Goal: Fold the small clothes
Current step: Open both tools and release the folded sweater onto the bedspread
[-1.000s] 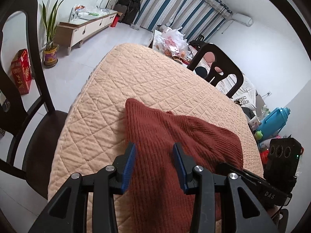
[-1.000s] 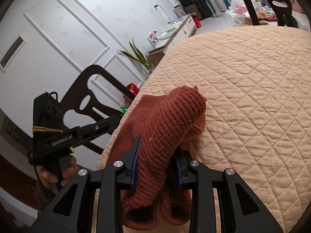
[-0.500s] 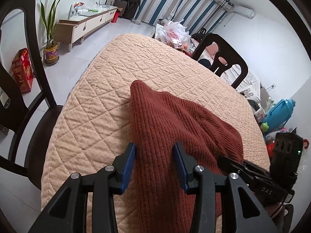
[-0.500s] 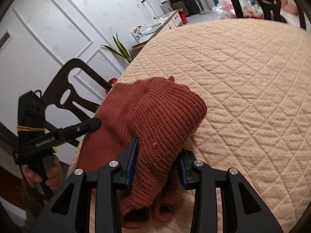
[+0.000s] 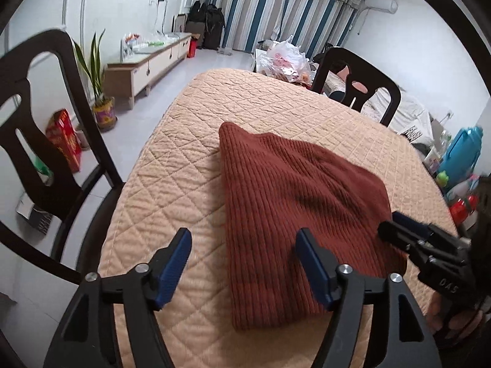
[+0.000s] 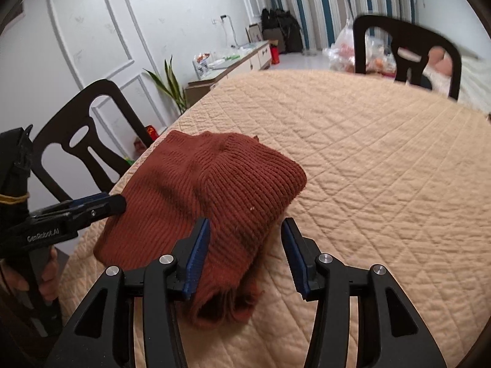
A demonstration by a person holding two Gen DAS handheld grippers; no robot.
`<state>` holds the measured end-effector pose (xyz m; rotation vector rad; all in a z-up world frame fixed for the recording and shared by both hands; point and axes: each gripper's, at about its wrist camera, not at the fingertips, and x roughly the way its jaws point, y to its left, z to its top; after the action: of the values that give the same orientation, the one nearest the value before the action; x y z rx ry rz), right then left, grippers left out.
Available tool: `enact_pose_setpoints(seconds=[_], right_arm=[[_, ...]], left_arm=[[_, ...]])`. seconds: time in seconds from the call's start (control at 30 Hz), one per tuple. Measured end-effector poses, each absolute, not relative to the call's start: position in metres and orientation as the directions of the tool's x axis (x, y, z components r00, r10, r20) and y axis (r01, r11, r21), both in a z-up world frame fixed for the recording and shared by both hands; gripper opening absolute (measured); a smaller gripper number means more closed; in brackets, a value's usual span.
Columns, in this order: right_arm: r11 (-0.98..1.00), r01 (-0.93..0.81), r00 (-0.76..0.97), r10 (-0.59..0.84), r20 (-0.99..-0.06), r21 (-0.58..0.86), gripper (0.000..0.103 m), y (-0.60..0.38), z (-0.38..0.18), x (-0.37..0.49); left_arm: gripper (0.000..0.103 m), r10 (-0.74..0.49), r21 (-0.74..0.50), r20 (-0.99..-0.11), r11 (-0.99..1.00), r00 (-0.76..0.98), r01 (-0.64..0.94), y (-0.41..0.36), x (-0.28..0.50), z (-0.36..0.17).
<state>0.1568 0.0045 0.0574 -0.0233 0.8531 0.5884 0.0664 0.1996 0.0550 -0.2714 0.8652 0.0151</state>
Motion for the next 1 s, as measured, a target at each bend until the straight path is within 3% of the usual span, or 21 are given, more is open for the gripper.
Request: enact_pose_setpoints(seconds=[0.27, 0.37, 0.73, 1.0], right_arm=[[0.839, -0.508, 0.519, 0.478, -0.709, 0.193, 0.051, 0.007, 0.057, 0.131], [0.836, -0.512, 0.522, 0.485, -0.702, 0.196, 0.064, 0.005, 0.058, 0.124], [0.851, -0.503, 0.558, 0.453, -0.695, 0.151, 0.064, 0.004, 0.061, 0.098], [0.881, -0.451, 0.557, 0.405, -0.724, 0.146, 0.064, -0.006, 0.048, 0.080]], left_arm=[[0.081, -0.055, -0.177, -0.741, 0.977, 0.669, -0.116, 0.177, 0.039, 0.058], [0.081, -0.056, -0.175, -0.738, 0.978, 0.672, -0.111, 0.172, 0.029, 0.056], [0.085, -0.031, -0.133, -0.741, 0.986, 0.670, -0.101, 0.155, 0.003, 0.052], [0.091, 0.054, -0.056, -0.753, 0.988, 0.656, -0.145, 0.148, -0.009, 0.037]])
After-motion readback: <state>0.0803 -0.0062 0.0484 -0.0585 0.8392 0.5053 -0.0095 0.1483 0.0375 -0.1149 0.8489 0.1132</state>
